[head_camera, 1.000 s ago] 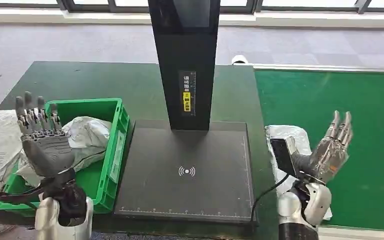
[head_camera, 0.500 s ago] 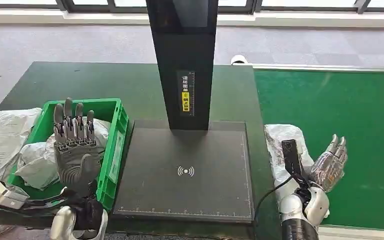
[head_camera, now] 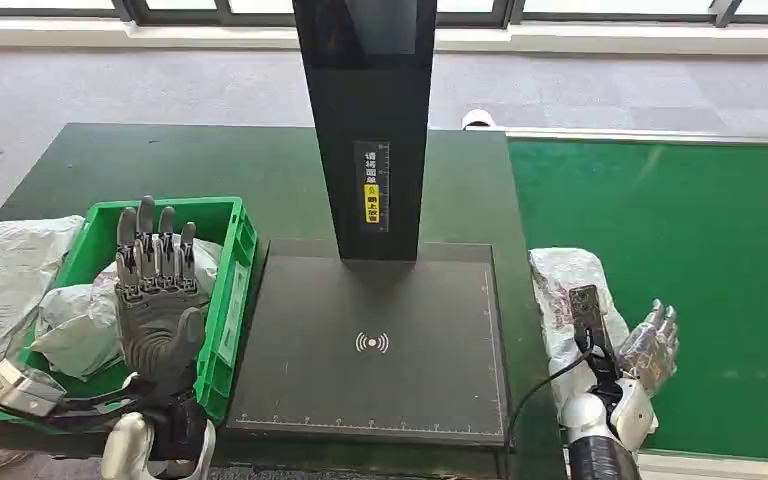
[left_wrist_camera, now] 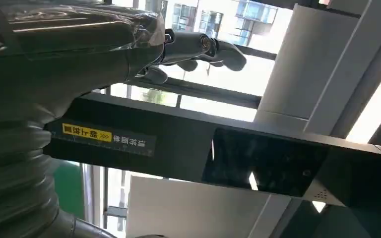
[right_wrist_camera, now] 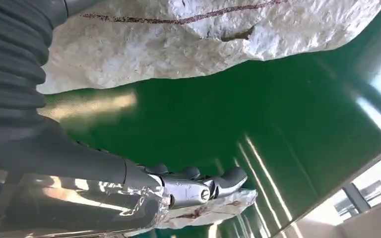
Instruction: Moved the parcel from conveyor to table for the left to box.
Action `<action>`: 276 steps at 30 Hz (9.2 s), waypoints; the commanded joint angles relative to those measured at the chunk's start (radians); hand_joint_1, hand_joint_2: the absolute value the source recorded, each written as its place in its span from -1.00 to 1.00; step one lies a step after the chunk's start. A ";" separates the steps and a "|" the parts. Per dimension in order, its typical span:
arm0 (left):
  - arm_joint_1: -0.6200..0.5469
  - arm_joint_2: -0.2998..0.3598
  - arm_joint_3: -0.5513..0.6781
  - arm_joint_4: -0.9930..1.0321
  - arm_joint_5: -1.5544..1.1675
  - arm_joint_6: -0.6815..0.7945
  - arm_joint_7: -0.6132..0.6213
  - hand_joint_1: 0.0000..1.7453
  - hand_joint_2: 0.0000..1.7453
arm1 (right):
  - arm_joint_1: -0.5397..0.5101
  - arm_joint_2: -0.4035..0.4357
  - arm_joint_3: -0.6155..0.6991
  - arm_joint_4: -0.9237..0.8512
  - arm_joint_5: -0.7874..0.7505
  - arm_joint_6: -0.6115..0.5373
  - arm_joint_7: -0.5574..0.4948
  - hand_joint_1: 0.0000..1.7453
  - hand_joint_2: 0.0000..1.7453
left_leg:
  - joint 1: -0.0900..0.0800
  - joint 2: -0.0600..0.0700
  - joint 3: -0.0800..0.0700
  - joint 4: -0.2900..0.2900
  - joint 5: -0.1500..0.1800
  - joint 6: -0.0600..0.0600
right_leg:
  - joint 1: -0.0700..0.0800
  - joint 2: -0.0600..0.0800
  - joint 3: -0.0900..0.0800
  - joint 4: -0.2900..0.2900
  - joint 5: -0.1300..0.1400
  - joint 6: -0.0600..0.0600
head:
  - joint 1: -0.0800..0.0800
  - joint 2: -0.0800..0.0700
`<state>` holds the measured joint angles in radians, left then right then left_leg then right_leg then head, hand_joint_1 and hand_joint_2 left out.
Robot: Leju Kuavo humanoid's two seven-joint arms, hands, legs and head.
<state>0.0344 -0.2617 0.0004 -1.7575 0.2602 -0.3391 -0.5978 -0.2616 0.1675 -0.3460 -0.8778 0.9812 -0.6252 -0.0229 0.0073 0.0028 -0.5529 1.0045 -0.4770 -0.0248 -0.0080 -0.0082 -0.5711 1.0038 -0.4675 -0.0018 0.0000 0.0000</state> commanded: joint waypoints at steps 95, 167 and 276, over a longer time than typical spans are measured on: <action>-0.091 0.040 0.014 0.176 -0.067 -0.029 -0.047 -1.00 1.00 | 0.213 -0.091 0.575 -0.562 -0.339 0.633 -0.585 1.00 1.00 | -0.001 0.001 0.001 -0.001 0.003 0.002 | 0.000 0.001 0.001 -0.001 0.001 0.001 | 0.000 0.000; -0.081 0.022 -0.055 0.146 -0.369 0.250 -0.002 -1.00 1.00 | 0.136 -0.031 0.408 -0.420 -0.263 0.211 -0.409 -1.00 1.00 | -0.001 -0.005 -0.001 -0.001 0.004 0.002 | -0.001 -0.005 -0.001 -0.001 0.001 0.001 | 0.000 0.000; -0.452 0.059 -0.397 1.257 -1.258 0.391 0.455 1.00 1.00 | 0.169 0.182 0.104 -0.654 -0.404 -0.073 -0.675 -1.00 1.00 | -0.001 -0.002 0.001 -0.002 0.005 0.007 | -0.004 -0.003 0.014 -0.003 0.003 0.004 | 0.000 0.000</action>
<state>-0.4331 -0.2277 -0.3417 -0.6356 -0.9110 0.0003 -0.2506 -0.0332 0.3006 -0.1468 -1.5713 0.5871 -0.6981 -0.6992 0.0064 -0.0031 -0.5503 1.0045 -0.4744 -0.0179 -0.0117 -0.0165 -0.5537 1.0028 -0.4674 0.0029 0.0000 0.0000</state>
